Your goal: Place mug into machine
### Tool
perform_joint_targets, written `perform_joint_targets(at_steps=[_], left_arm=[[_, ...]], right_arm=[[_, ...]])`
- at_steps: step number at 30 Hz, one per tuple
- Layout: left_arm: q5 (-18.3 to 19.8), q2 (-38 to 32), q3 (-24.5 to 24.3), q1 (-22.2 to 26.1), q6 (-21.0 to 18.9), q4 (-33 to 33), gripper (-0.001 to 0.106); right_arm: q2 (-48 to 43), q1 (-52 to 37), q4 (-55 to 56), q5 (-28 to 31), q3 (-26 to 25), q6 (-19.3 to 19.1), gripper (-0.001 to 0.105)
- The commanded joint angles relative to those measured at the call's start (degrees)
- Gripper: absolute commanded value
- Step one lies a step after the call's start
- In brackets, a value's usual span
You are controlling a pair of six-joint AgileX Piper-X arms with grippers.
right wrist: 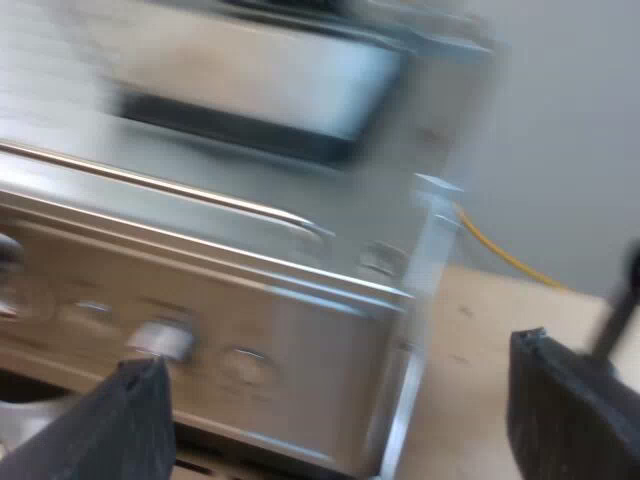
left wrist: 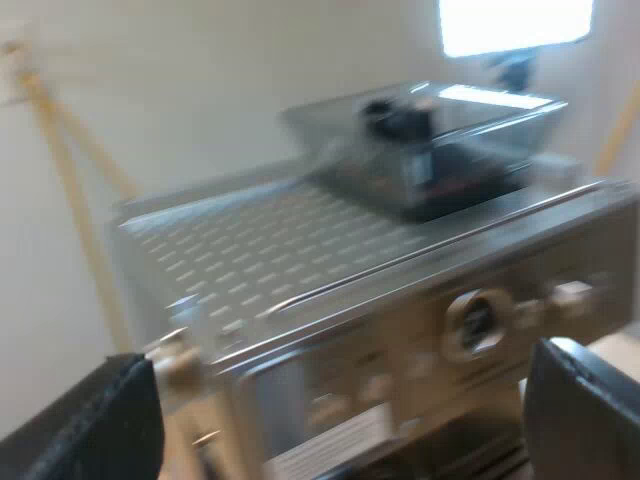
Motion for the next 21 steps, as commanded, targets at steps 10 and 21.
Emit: perform_joint_targets(at_steps=[10, 21], left_arm=[[9.91, 1.3, -0.4, 20.01, -0.31, 0.1, 0.084], [12.61, -1.52, -0.4, 23.71, -1.79, 1.16, 0.084]], right_arm=[[-6.65, -18.62, 11.29, -12.59, -0.59, 0.1, 0.07], [-12.87, -32.84, 15.98, -19.88, 1.56, -0.07, 0.07]])
